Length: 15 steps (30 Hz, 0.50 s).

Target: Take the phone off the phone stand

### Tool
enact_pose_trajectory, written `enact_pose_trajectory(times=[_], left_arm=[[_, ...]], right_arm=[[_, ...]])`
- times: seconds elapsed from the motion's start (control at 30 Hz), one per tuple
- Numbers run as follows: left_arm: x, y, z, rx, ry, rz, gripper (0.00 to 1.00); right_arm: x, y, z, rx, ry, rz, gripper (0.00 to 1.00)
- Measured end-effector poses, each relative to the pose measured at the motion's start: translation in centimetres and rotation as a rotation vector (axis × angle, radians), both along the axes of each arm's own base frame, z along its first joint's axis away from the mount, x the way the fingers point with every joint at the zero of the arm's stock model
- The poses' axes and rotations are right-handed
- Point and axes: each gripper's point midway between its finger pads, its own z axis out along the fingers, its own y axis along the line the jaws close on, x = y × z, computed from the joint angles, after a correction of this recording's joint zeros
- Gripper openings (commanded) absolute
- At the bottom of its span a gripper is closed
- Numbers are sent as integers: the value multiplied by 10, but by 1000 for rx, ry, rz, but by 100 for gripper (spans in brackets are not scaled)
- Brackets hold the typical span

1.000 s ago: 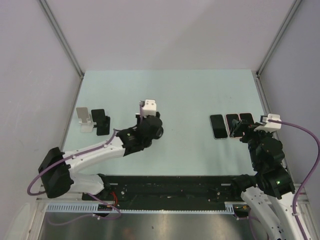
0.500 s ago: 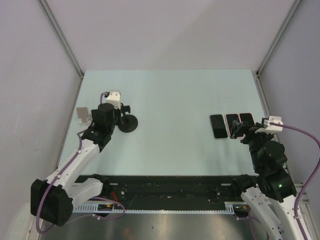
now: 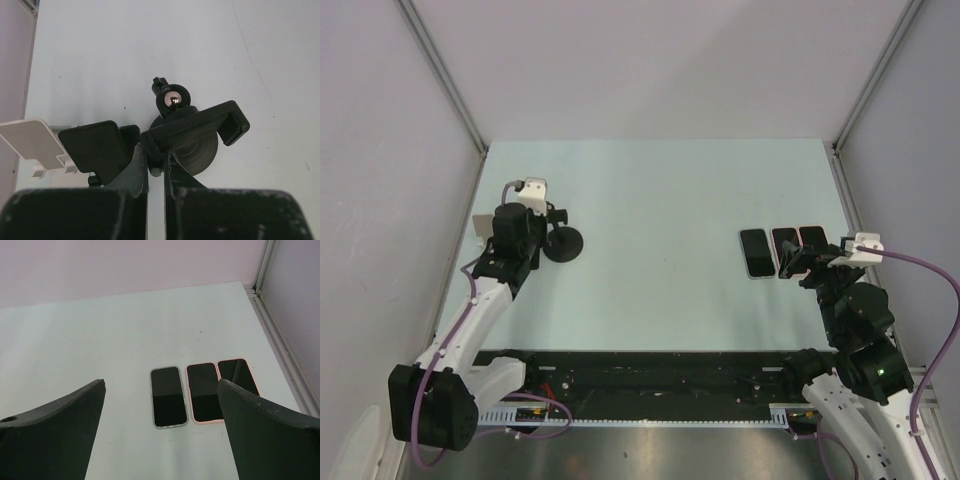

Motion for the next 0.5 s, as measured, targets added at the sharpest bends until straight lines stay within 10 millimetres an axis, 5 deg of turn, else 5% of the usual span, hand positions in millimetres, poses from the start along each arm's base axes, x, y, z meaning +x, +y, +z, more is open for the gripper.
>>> enact_pose_trajectory(times=[0.23, 0.37, 0.5], left_arm=[[1, 4, 0, 26, -2, -18, 0], [1, 8, 0, 17, -1, -19, 41], [3, 6, 11, 6, -42, -29, 62]], right_arm=[[0, 4, -1, -9, 2, 21, 99], [-1, 6, -1, -11, 0, 32, 98], [-1, 8, -1, -11, -2, 38, 99]])
